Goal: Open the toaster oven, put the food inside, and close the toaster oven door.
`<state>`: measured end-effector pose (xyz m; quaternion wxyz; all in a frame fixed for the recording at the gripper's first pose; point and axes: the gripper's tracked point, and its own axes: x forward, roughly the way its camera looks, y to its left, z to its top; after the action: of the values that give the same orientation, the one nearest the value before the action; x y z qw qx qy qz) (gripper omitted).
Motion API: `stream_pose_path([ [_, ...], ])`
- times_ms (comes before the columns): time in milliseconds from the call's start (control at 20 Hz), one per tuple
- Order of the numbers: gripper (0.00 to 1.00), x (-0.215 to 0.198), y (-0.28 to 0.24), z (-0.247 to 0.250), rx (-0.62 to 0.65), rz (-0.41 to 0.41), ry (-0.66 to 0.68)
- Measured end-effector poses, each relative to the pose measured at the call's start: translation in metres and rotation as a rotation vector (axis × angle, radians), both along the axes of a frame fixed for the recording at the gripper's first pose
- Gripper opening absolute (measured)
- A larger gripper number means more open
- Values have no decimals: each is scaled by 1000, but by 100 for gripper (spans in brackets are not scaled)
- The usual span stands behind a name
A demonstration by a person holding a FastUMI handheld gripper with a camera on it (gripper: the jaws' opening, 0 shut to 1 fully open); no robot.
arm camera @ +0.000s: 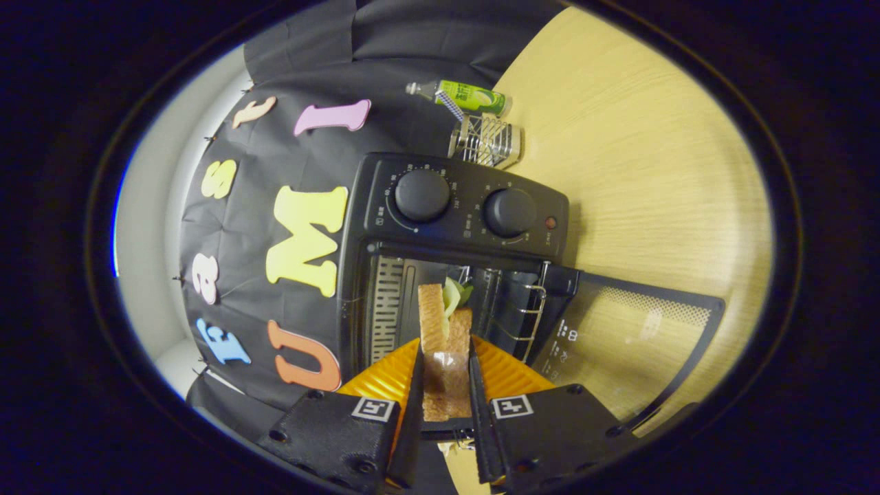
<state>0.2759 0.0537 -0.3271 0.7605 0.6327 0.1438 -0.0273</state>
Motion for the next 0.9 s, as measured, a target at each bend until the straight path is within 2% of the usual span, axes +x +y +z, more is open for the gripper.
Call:
stream_pose_path([
  [250, 39, 23, 20, -1, -170, 8, -6],
  [400, 40, 36, 31, -5, -209, 44, 3],
  [550, 40, 51, 27, -9, -200, 26, 16],
  [700, 42, 62, 28, -14, -205, 49, 34],
  [850, 44, 61, 31, -13, -225, 67, 35],
  [900, 47, 60, 33, -18, -239, 81, 60],
])
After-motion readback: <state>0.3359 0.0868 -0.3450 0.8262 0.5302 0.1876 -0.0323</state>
